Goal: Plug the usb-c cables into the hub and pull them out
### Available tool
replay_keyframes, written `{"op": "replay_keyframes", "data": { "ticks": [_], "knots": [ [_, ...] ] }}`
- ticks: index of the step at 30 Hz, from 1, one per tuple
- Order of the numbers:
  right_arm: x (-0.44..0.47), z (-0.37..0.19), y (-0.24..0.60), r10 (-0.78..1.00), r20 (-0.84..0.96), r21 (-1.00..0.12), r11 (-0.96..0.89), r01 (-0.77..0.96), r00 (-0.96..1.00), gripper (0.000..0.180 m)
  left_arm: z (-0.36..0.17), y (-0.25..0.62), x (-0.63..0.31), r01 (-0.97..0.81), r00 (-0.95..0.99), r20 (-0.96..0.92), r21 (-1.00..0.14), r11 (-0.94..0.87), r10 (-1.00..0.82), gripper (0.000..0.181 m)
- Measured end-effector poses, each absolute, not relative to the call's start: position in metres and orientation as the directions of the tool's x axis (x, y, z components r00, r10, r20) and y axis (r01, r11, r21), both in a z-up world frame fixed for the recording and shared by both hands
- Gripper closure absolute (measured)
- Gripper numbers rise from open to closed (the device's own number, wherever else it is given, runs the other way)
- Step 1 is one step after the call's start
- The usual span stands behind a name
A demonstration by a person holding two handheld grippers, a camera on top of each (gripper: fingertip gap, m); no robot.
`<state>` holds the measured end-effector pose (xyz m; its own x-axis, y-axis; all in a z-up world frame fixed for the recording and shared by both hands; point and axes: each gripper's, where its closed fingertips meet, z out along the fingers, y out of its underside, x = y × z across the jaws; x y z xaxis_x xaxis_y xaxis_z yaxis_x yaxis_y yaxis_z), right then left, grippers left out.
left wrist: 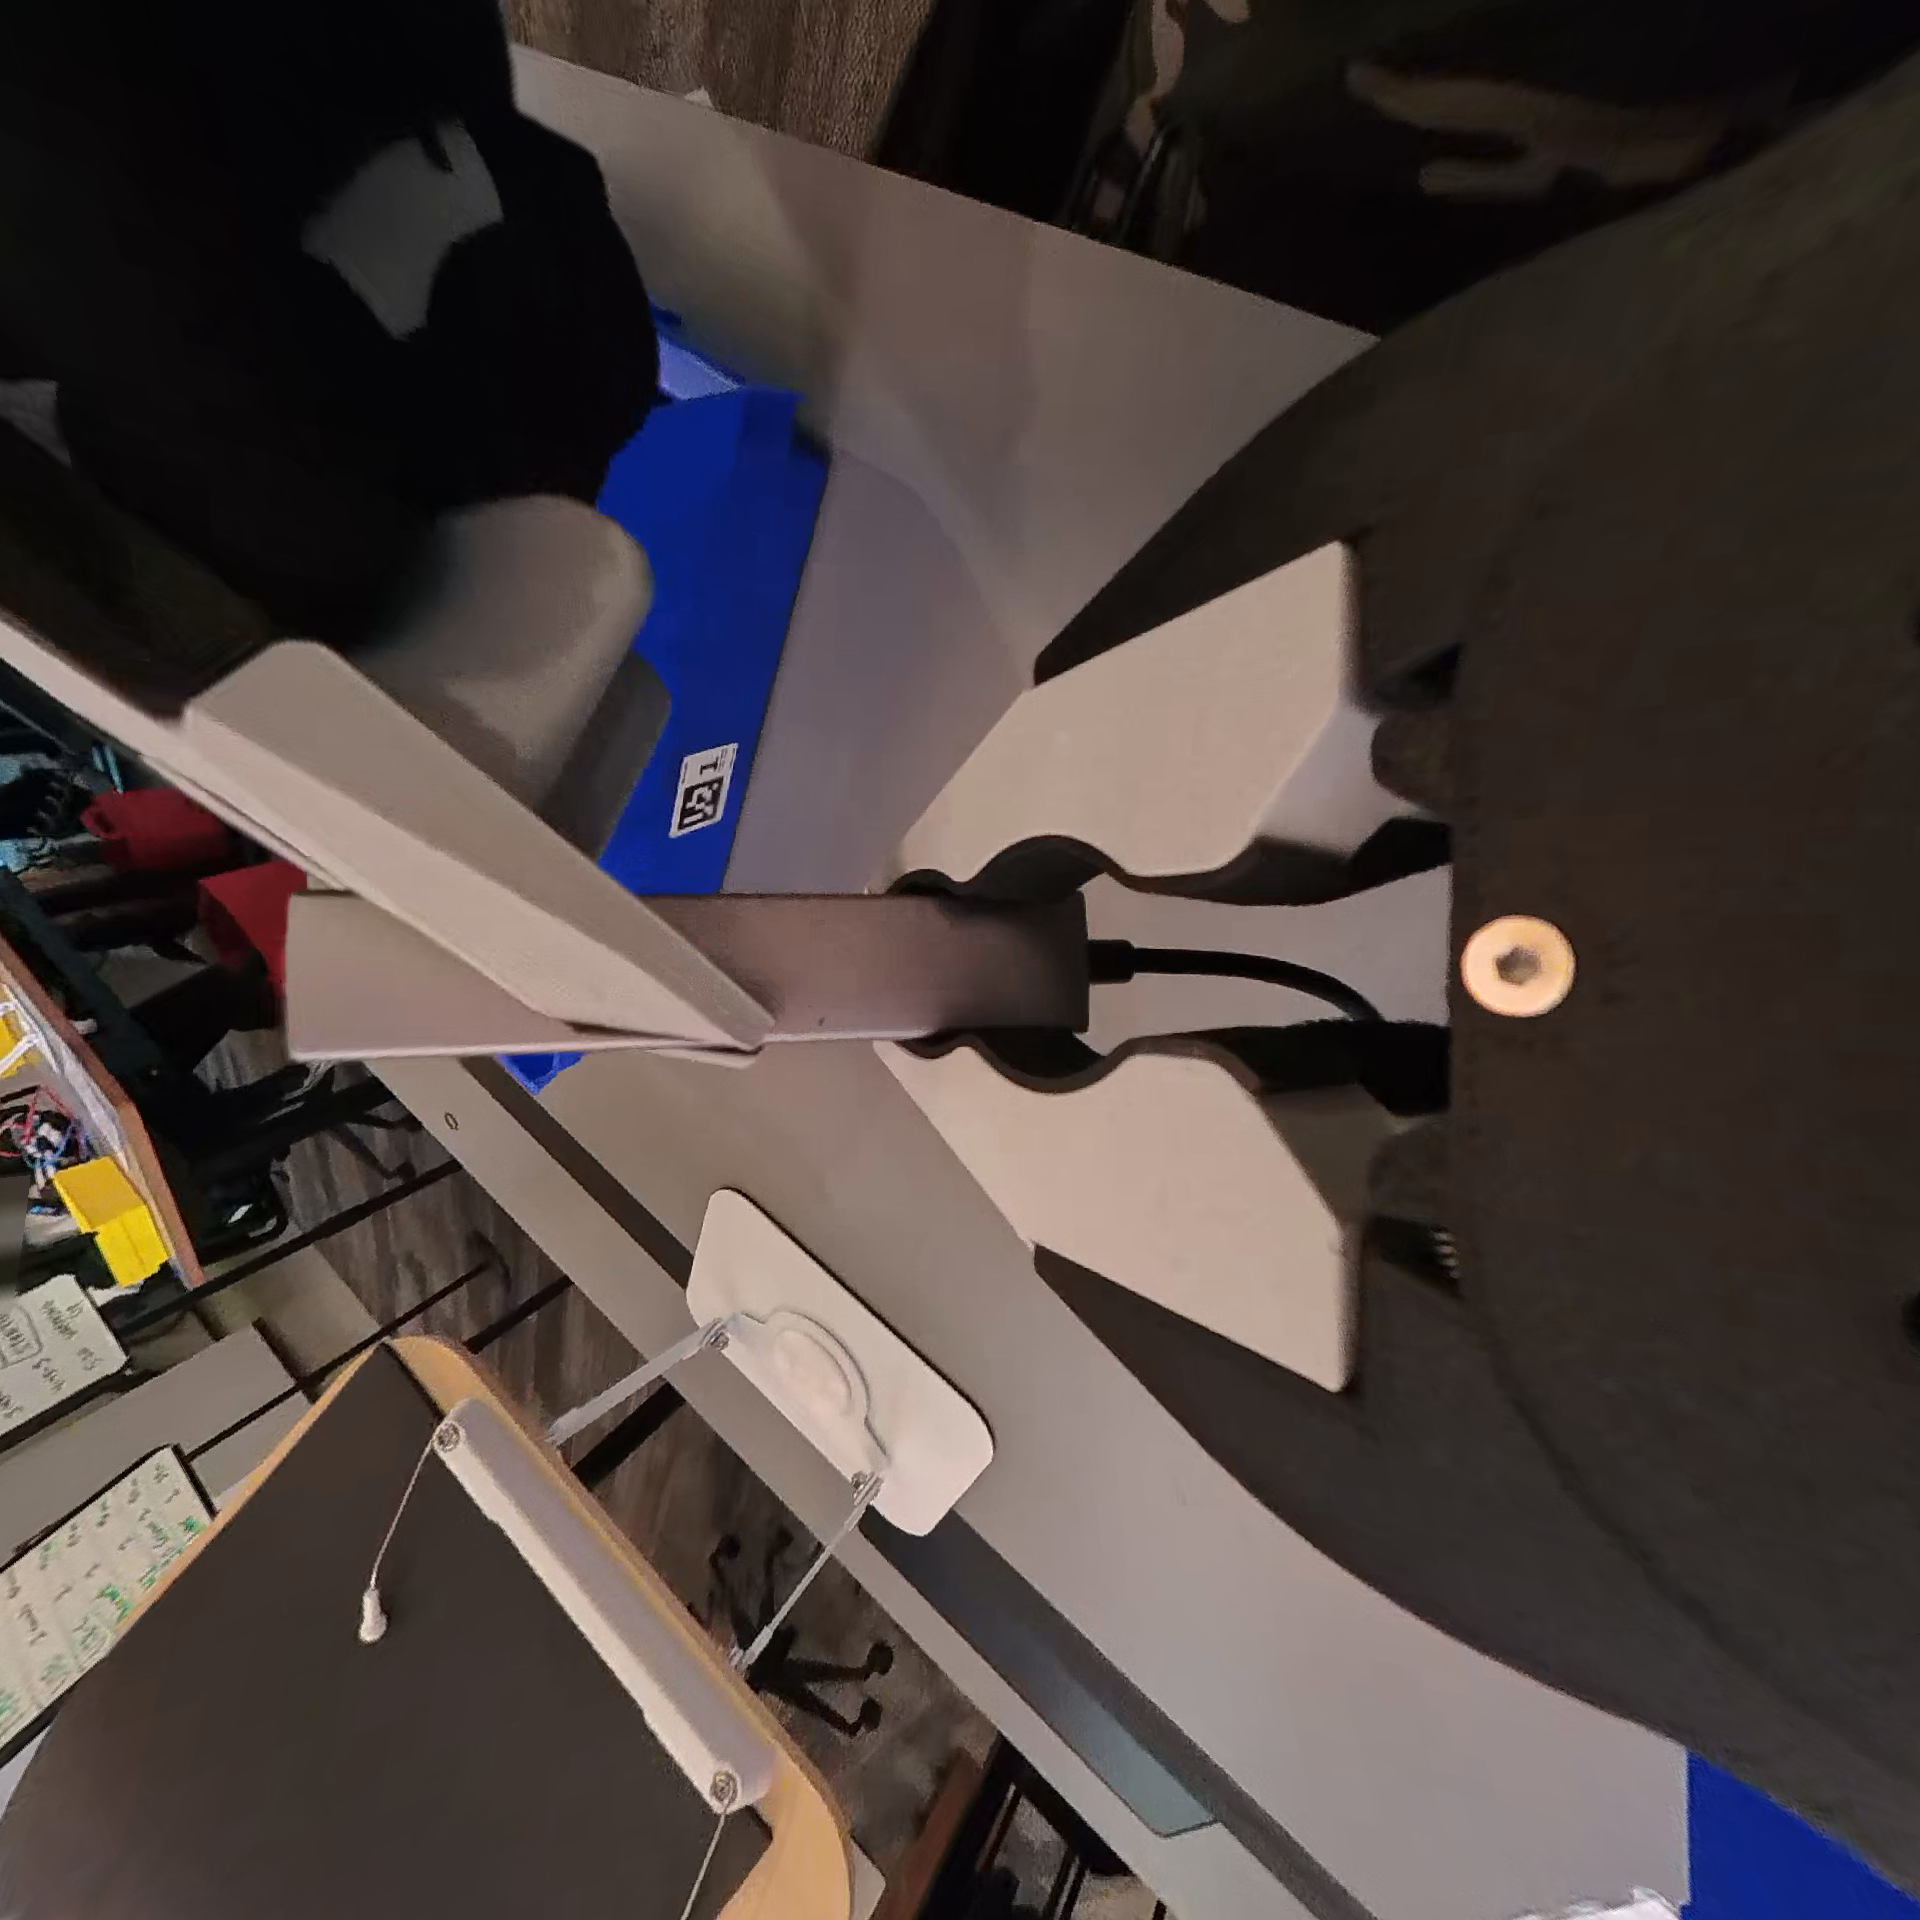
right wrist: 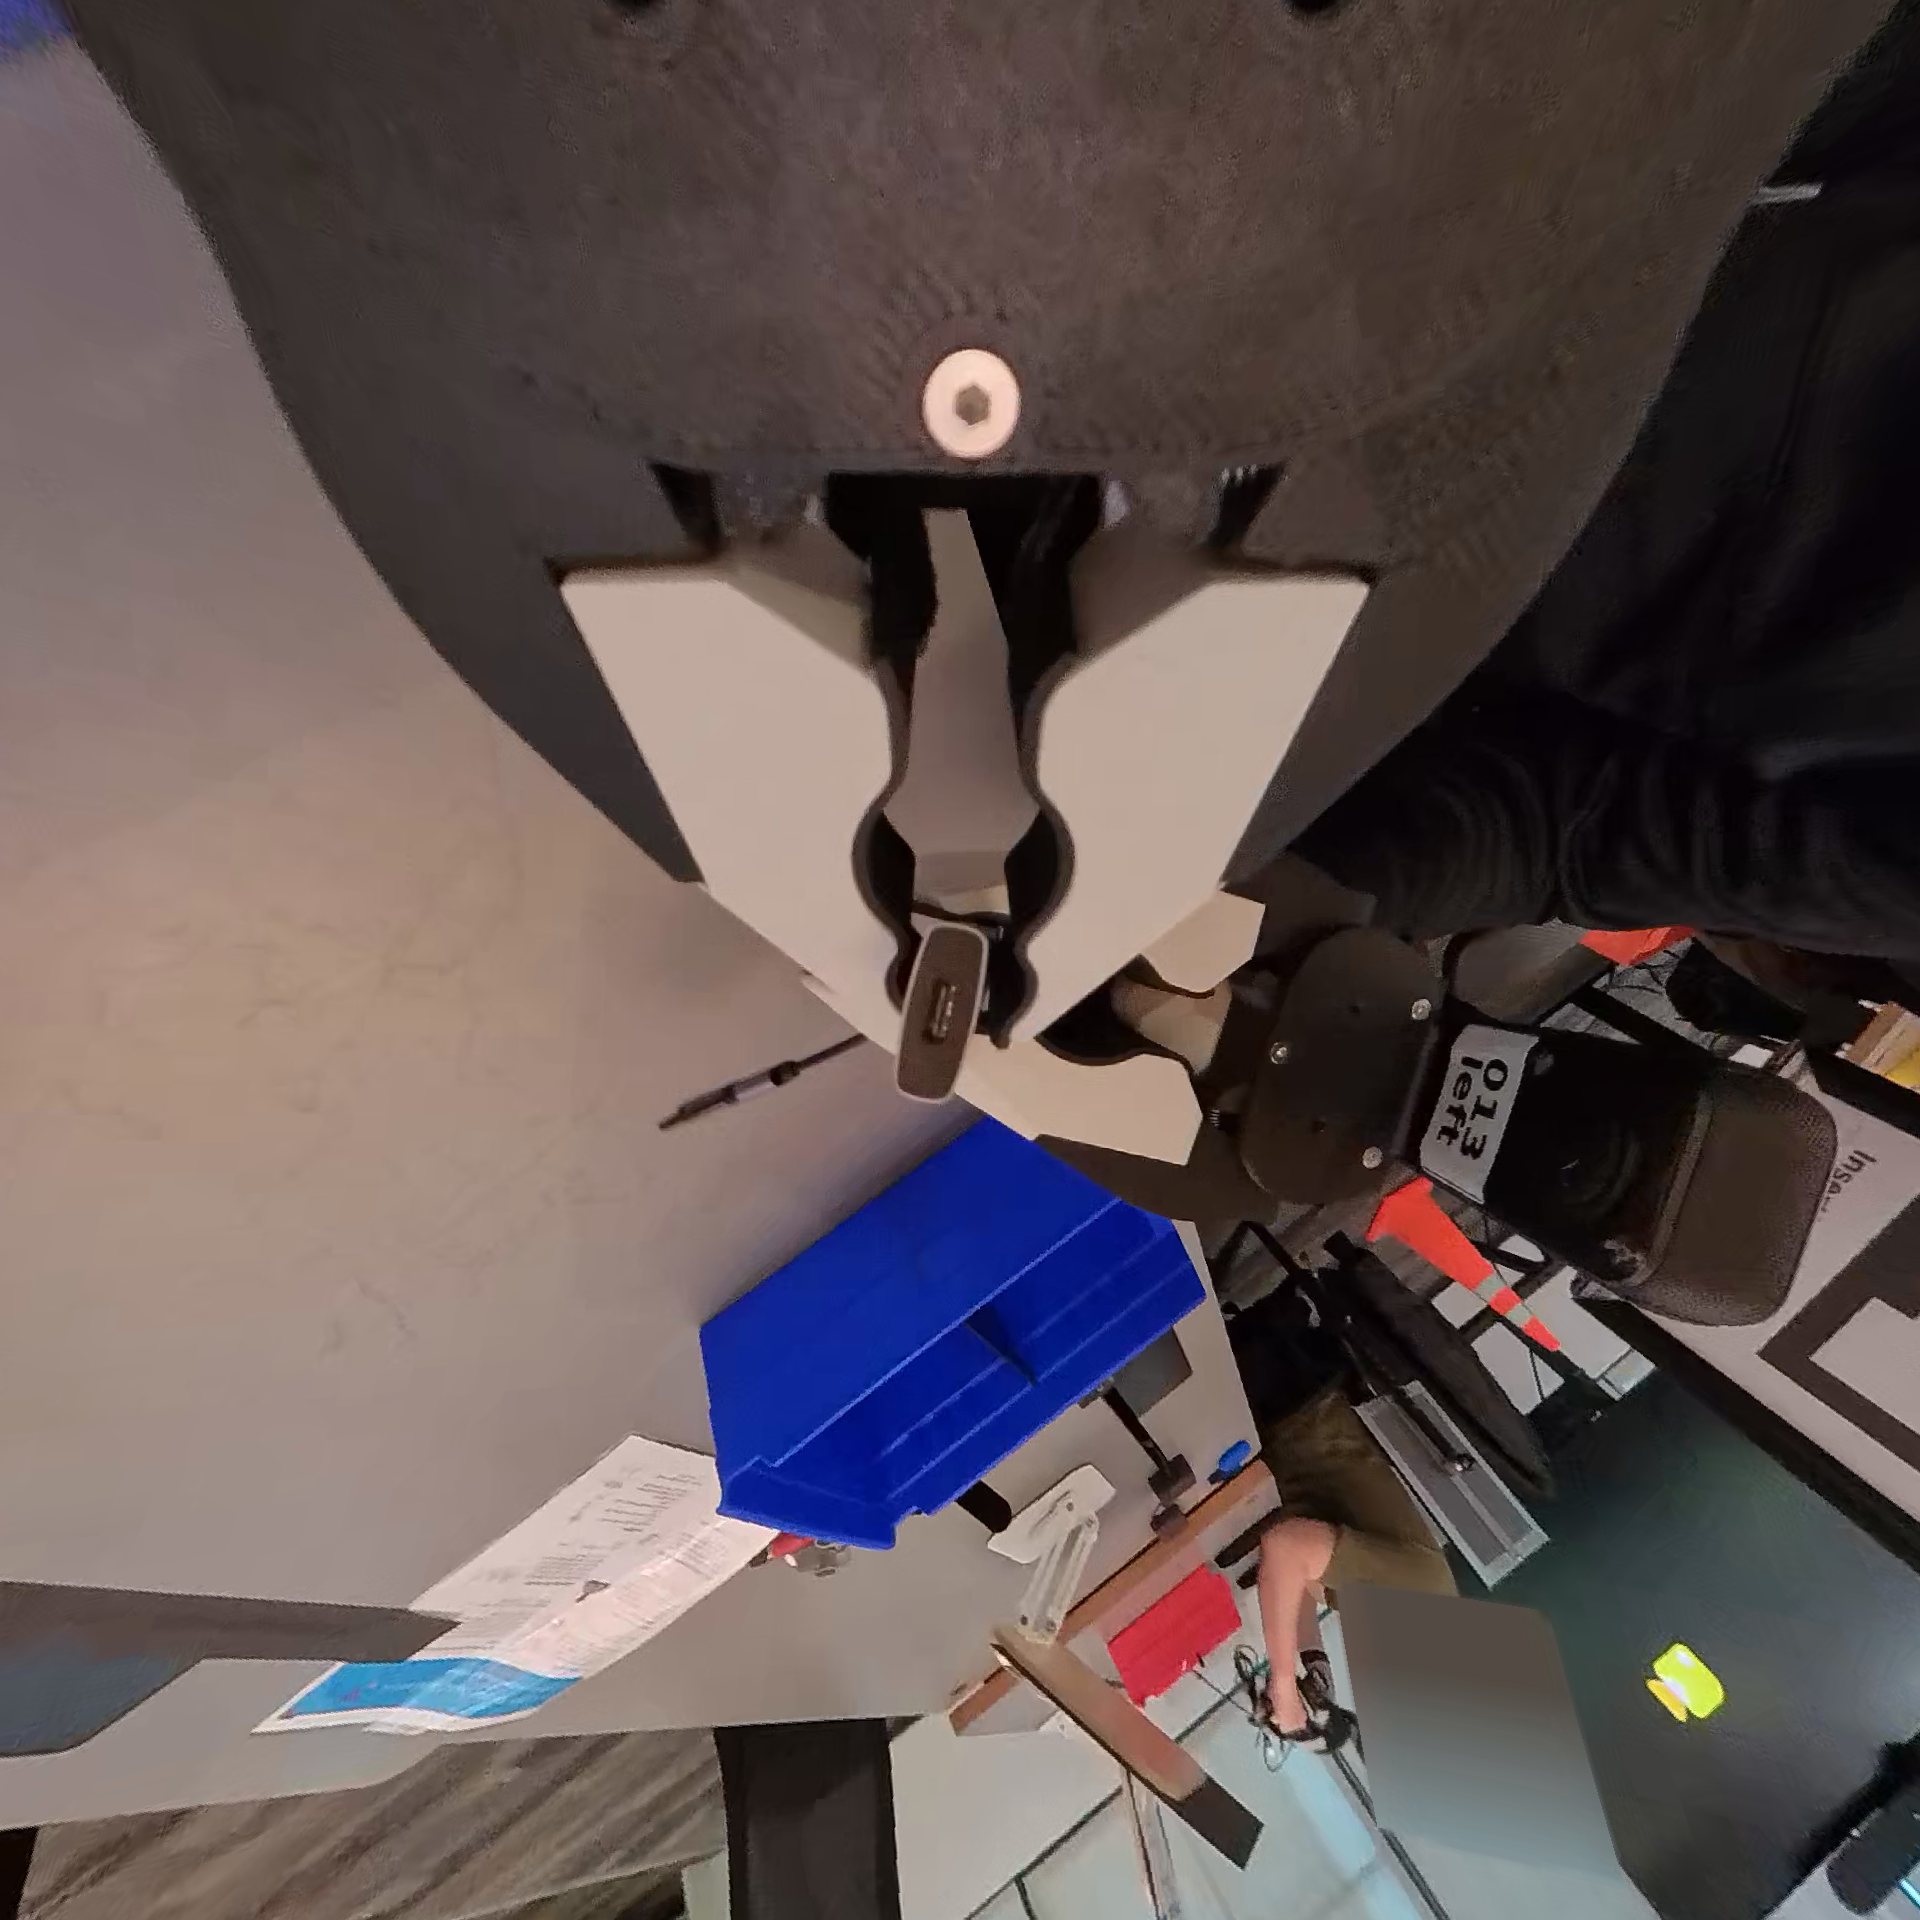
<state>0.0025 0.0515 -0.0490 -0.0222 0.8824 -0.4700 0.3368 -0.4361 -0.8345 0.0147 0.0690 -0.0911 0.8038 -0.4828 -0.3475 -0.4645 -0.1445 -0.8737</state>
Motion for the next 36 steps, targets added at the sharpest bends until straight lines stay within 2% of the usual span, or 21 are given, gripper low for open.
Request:
{"op": "replay_keyframes", "data": {
  "ticks": [2, 3, 5, 6, 12, 15, 19, 23, 28, 31, 36],
  "knots": [
    [0.002, -0.047, 0.051, 0.892, -0.451, -0.848, -0.417, 0.328, -0.034, 0.172, -0.089, 0.071, 0.014, -0.463, 0.809, -0.356, -0.877, -0.132, -0.468, 0.165],
    [0.003, -0.042, 0.054, 0.903, -0.429, -0.863, -0.402, 0.306, -0.024, 0.172, -0.086, 0.071, 0.016, -0.442, 0.816, -0.341, -0.888, -0.124, -0.467, 0.159],
    [0.008, -0.031, 0.064, 0.923, -0.385, -0.883, -0.369, 0.289, 0.004, 0.173, -0.078, 0.075, 0.01, -0.395, 0.851, -0.302, -0.908, -0.143, -0.43, 0.113],
    [0.013, -0.019, 0.073, 0.931, -0.364, -0.898, -0.359, 0.254, 0.028, 0.173, -0.072, 0.076, 0.006, -0.376, 0.861, -0.292, -0.917, -0.134, -0.417, 0.103],
    [0.072, 0.065, 0.137, 0.959, -0.217, -0.965, -0.239, 0.111, 0.183, 0.173, -0.041, 0.065, -0.011, -0.268, 0.882, -0.229, -0.963, -0.04, -0.411, 0.102],
    [0.112, 0.096, 0.172, 0.94, -0.106, -0.981, -0.151, 0.118, 0.325, 0.172, -0.056, 0.067, -0.021, -0.284, 0.886, -0.229, -0.955, -0.082, -0.403, 0.109],
    [0.161, 0.114, 0.202, 0.893, -0.069, -0.981, -0.143, 0.133, 0.445, 0.173, -0.077, 0.068, -0.023, -0.256, 0.886, -0.177, -0.957, -0.134, -0.429, 0.115],
    [0.198, 0.081, 0.239, 0.815, -0.038, -0.951, -0.208, 0.23, 0.578, 0.173, -0.089, 0.069, -0.023, -0.249, 0.884, -0.154, -0.954, -0.165, -0.441, 0.116],
    [0.2, -0.001, 0.262, 0.788, -0.173, -0.861, -0.413, 0.298, 0.59, 0.173, -0.09, 0.07, -0.023, -0.239, 0.882, -0.138, -0.955, -0.176, -0.45, 0.117],
    [0.189, -0.034, 0.271, 0.774, -0.317, -0.818, -0.515, 0.254, 0.548, 0.173, -0.091, 0.069, -0.024, -0.237, 0.883, -0.132, -0.954, -0.184, -0.45, 0.117],
    [0.187, -0.085, 0.294, 0.733, -0.311, -0.745, -0.583, 0.324, 0.604, 0.173, -0.094, 0.069, -0.025, -0.235, 0.882, -0.124, -0.952, -0.198, -0.455, 0.118]
  ]
}}
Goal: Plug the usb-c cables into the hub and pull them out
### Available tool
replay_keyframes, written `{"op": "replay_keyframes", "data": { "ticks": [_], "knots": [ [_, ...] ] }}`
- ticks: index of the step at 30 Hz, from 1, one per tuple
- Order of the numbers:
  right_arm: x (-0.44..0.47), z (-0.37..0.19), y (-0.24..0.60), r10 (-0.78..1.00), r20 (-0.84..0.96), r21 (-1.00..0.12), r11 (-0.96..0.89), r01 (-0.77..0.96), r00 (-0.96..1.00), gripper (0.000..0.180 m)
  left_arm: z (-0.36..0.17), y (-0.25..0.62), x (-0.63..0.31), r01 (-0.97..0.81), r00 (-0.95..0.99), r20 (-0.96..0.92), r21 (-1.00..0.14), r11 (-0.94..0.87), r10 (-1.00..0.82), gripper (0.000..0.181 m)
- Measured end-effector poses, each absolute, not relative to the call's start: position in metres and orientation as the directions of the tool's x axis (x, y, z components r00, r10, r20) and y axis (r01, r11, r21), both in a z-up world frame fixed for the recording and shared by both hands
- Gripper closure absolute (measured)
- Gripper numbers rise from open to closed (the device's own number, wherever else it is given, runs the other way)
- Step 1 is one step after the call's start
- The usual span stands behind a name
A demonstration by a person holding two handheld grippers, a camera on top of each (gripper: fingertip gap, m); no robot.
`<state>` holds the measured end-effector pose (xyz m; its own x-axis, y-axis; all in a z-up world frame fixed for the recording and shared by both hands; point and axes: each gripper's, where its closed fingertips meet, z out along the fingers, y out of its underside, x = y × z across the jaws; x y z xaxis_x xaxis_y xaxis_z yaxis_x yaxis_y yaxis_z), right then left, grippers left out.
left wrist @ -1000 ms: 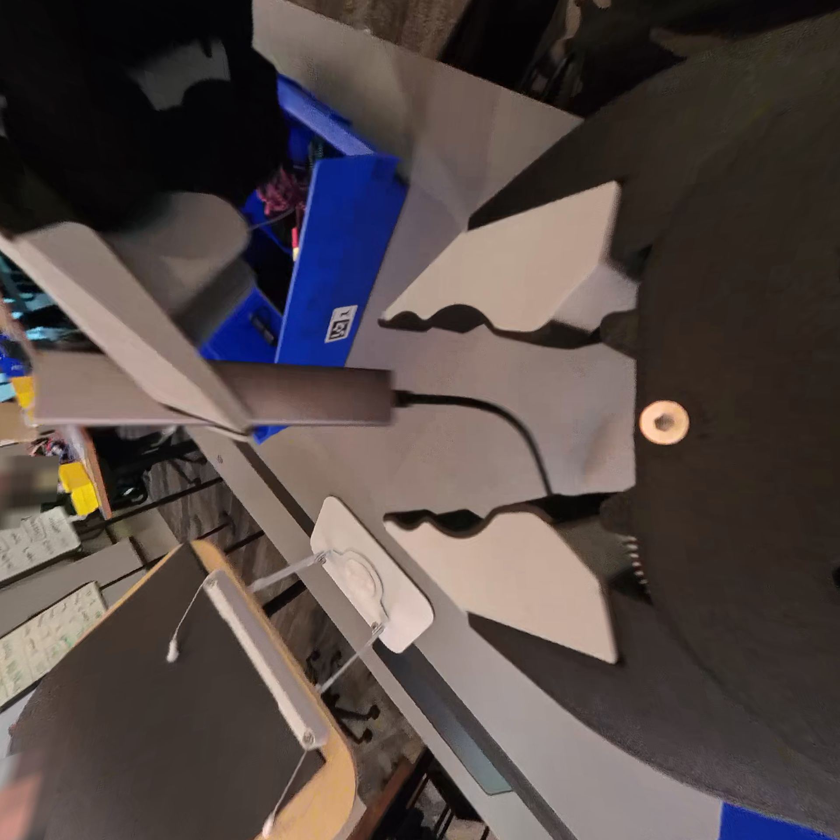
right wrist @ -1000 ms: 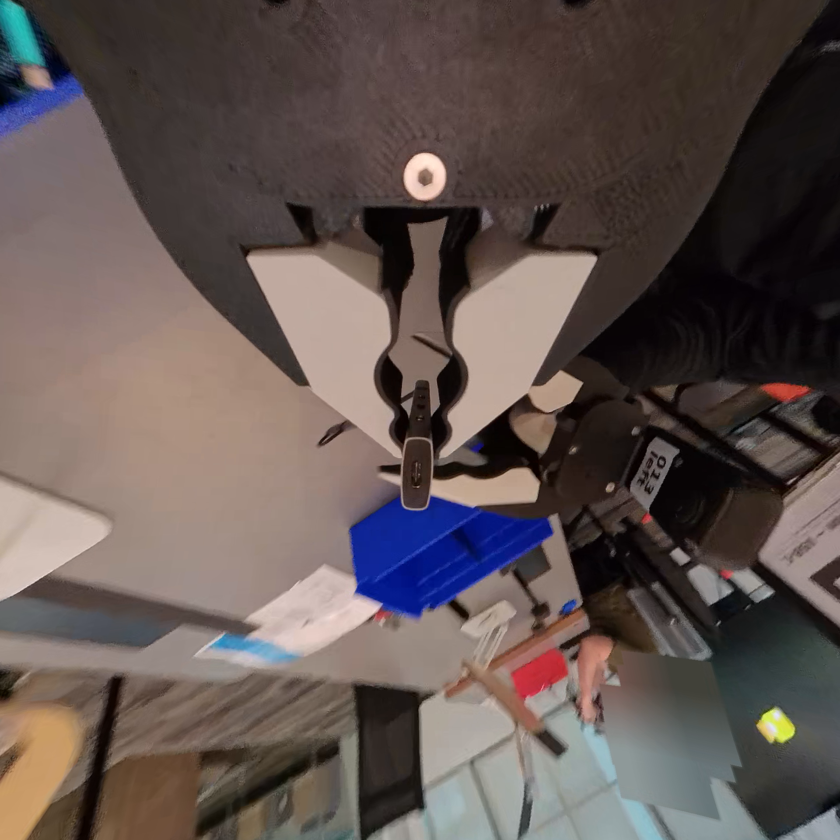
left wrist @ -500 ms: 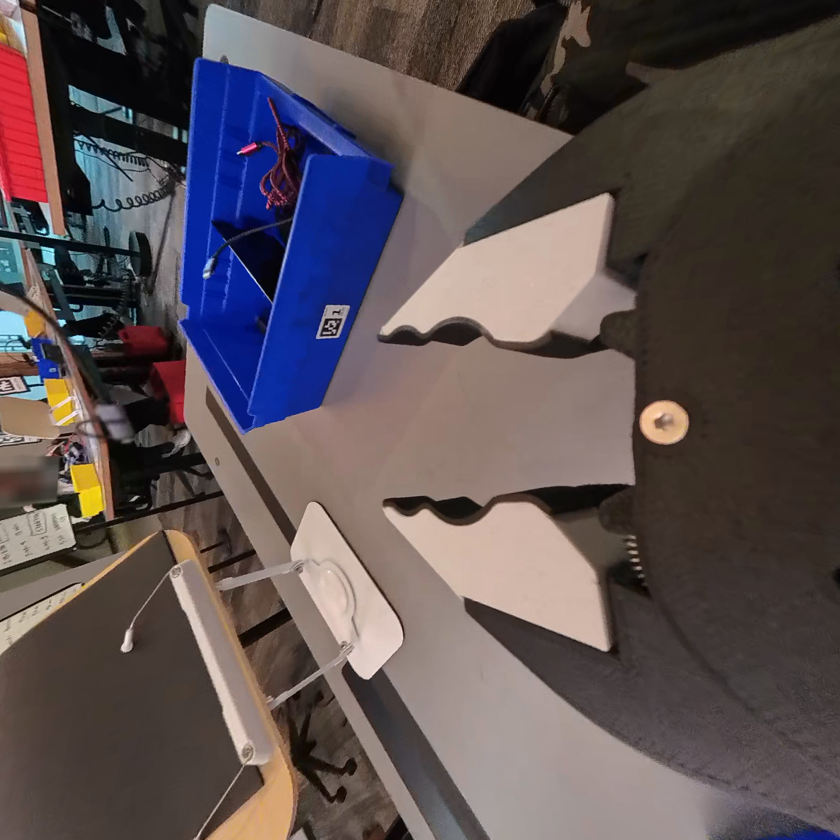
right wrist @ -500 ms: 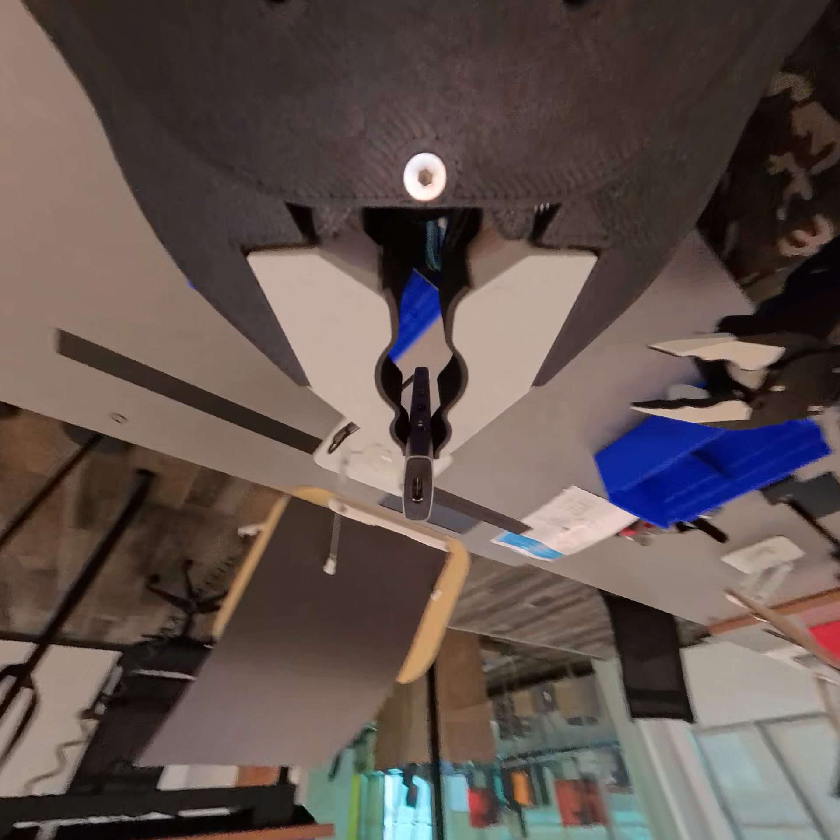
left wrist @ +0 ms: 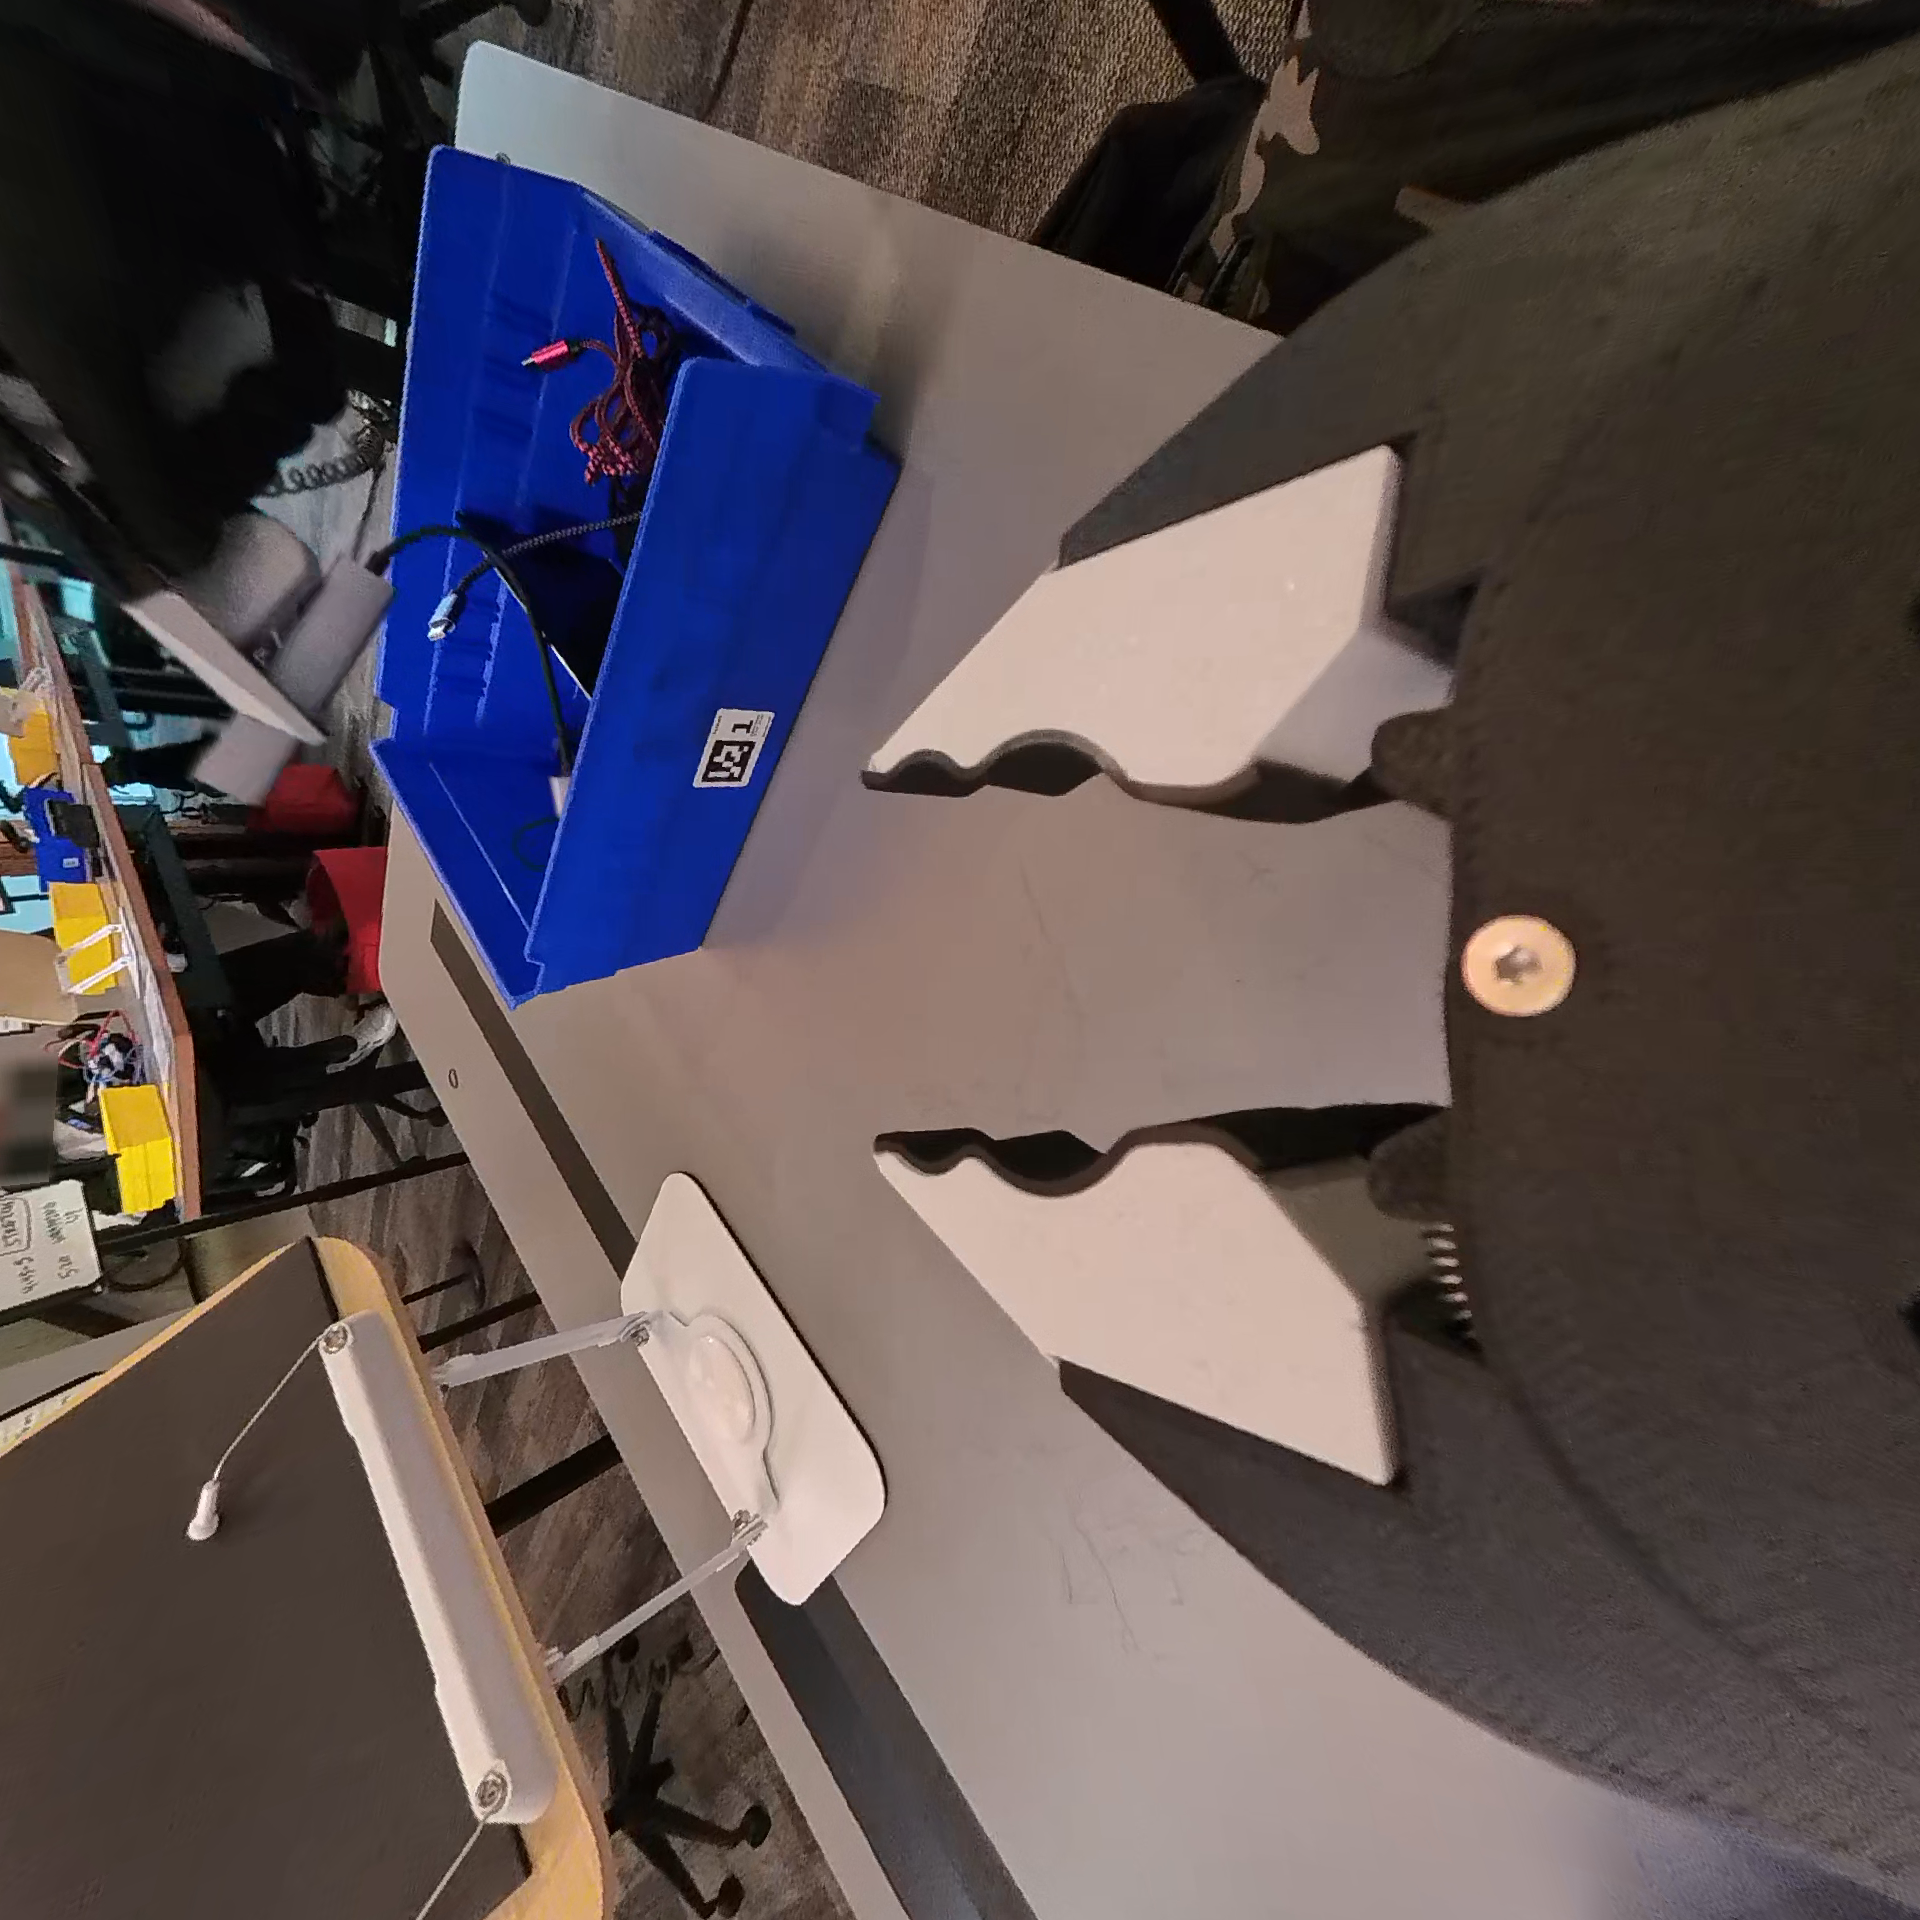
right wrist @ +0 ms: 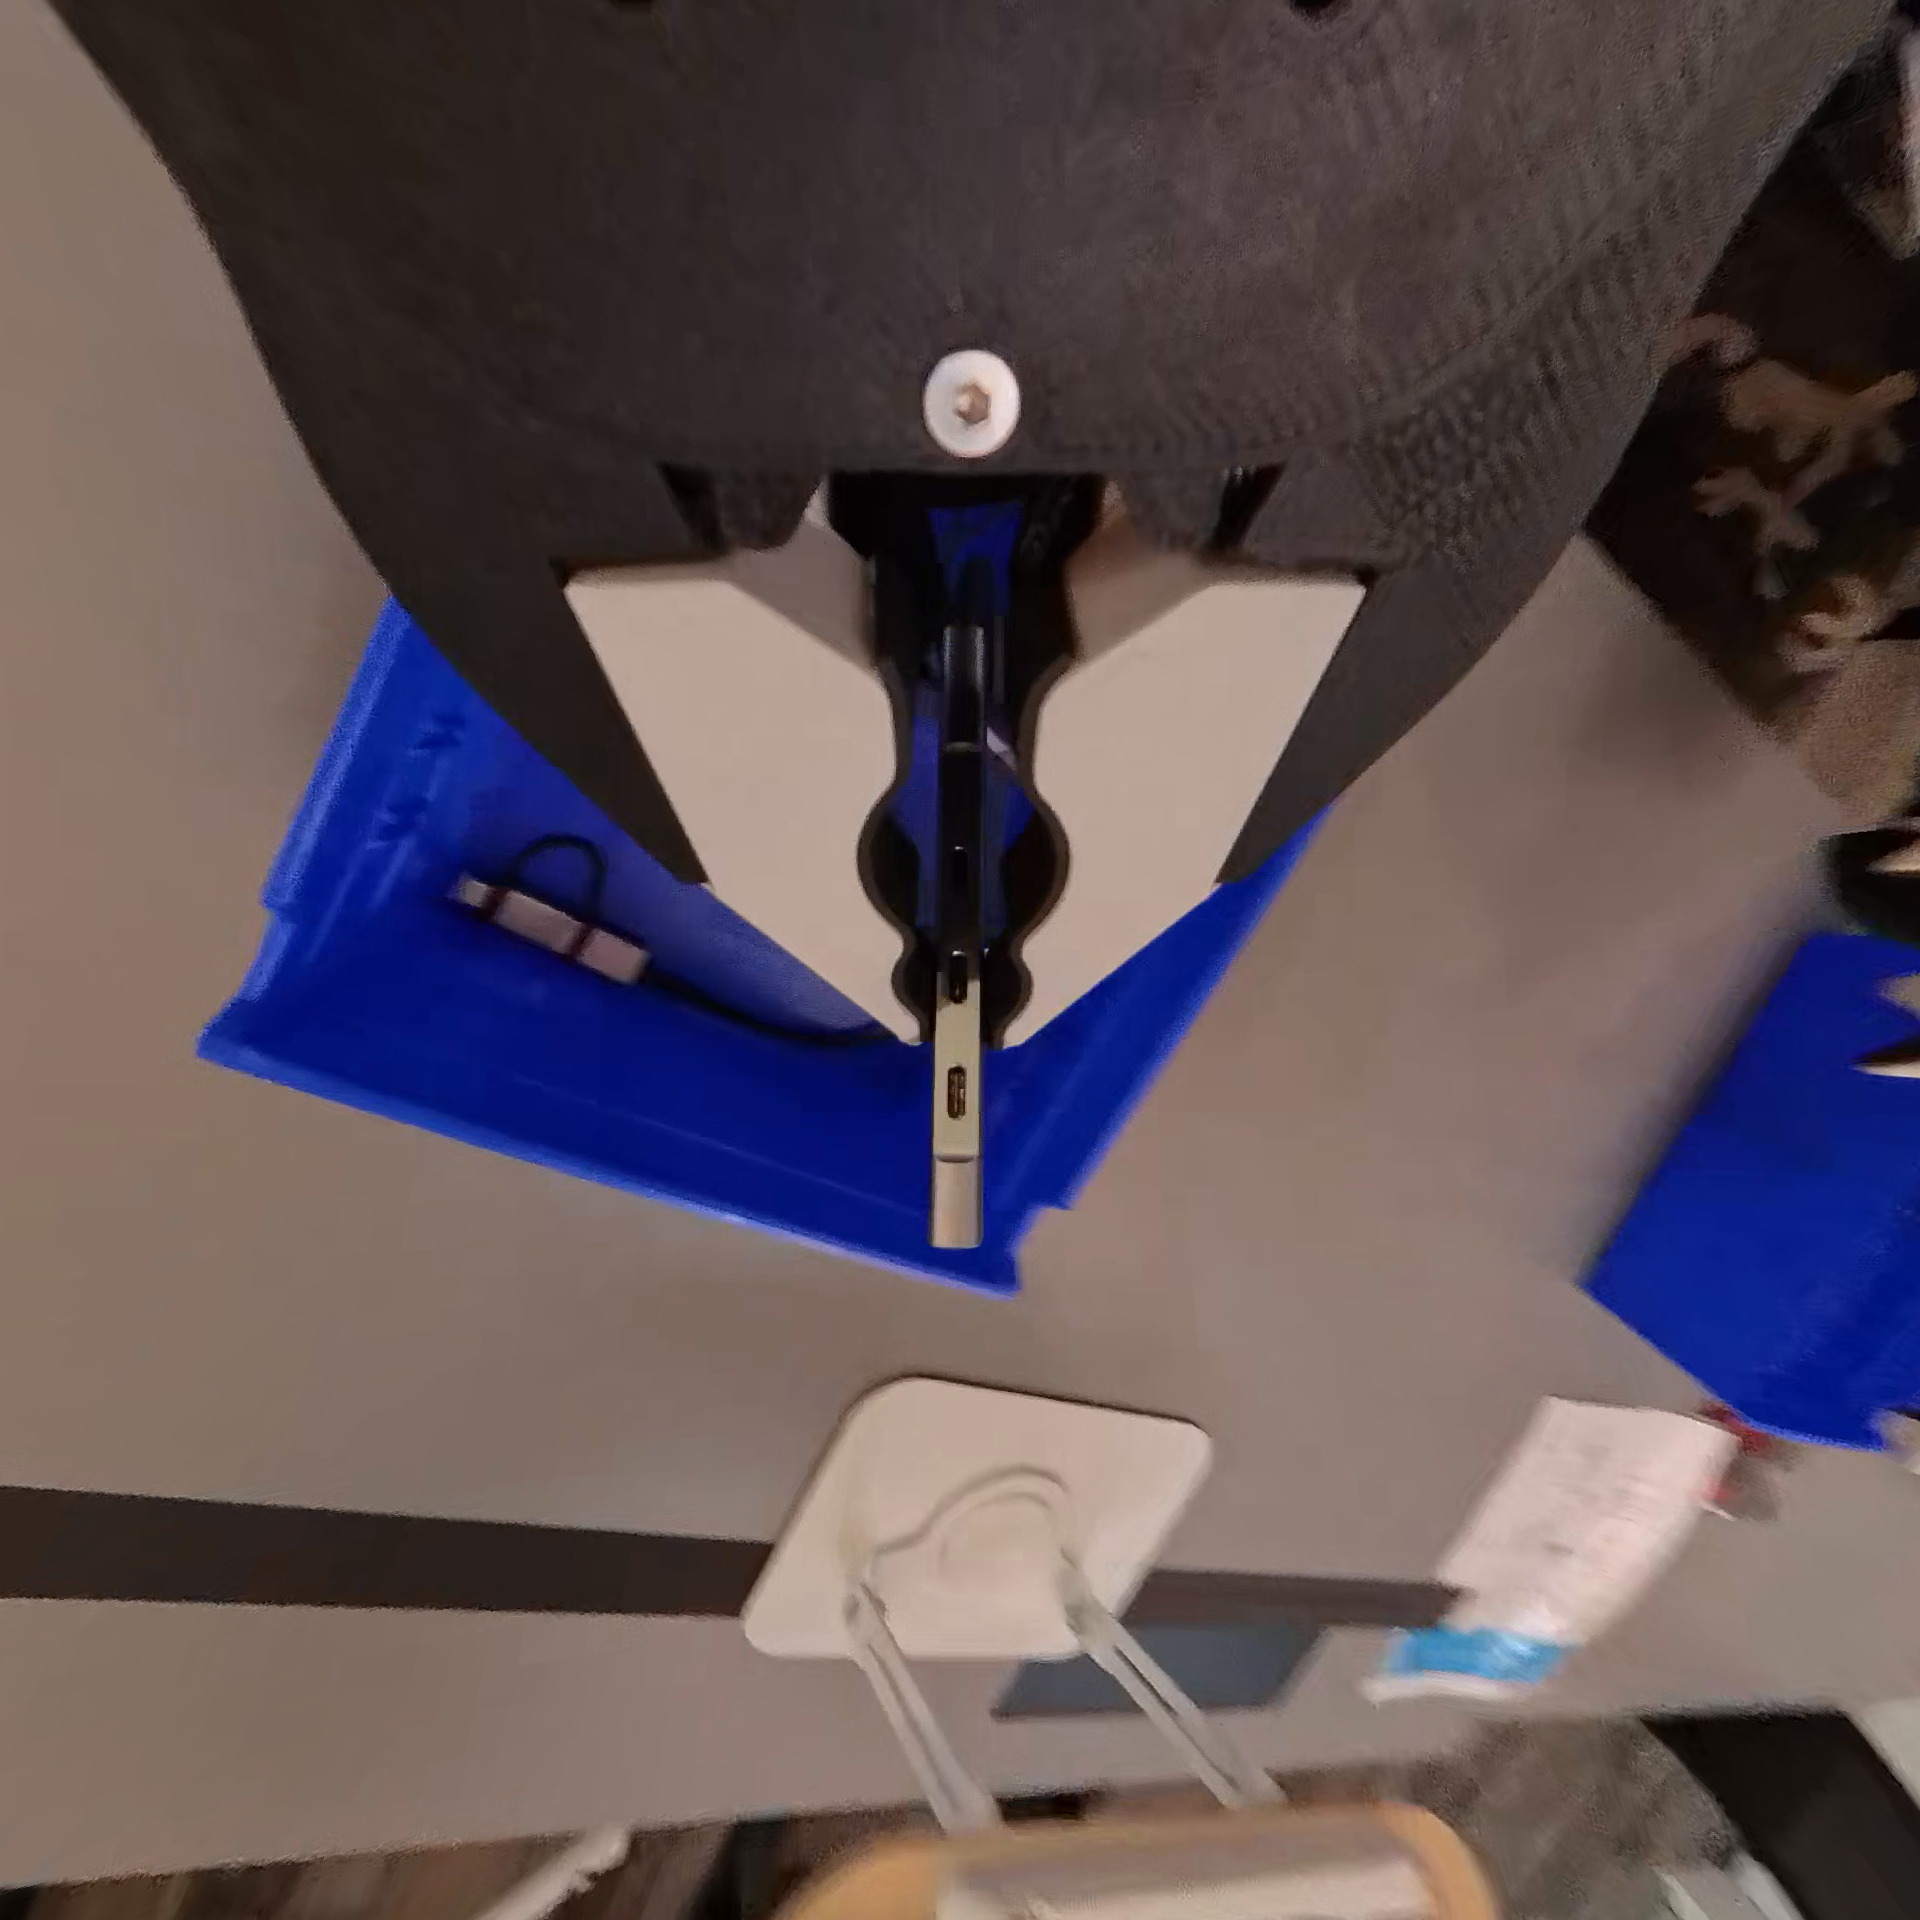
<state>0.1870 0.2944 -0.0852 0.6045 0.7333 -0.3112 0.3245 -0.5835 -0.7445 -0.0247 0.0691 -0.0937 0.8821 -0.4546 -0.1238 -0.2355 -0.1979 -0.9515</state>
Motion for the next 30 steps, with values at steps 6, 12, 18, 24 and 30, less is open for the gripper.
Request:
{"op": "replay_keyframes", "data": {
  "ticks": [6, 12, 18, 24, 30],
  "knots": [
    [0.179, -0.135, 0.313, 0.777, -0.082, -0.625, -0.528, 0.575, 0.624, 0.172, -0.094, 0.07, -0.02, -0.246, 0.876, -0.128, -0.948, -0.202, -0.466, 0.118],
    [0.151, -0.113, 0.314, 0.833, -0.058, -0.603, -0.468, 0.646, 0.55, 0.173, -0.097, 0.07, -0.023, -0.249, 0.878, -0.129, -0.946, -0.209, -0.461, 0.118],
    [0.113, -0.045, 0.29, 0.858, -0.258, -0.698, -0.484, 0.528, 0.445, 0.173, -0.1, 0.074, -0.027, -0.233, 0.881, -0.111, -0.948, -0.218, -0.46, 0.118],
    [0.101, -0.017, 0.295, 0.841, -0.355, -0.778, -0.508, 0.37, 0.408, 0.173, -0.105, 0.074, -0.024, -0.231, 0.876, -0.103, -0.947, -0.223, -0.47, 0.118],
    [0.114, 0.003, 0.293, 0.837, -0.344, -0.778, -0.508, 0.37, 0.426, 0.173, -0.107, 0.074, -0.029, -0.224, 0.88, -0.094, -0.946, -0.233, -0.465, 0.118]
  ]
}}
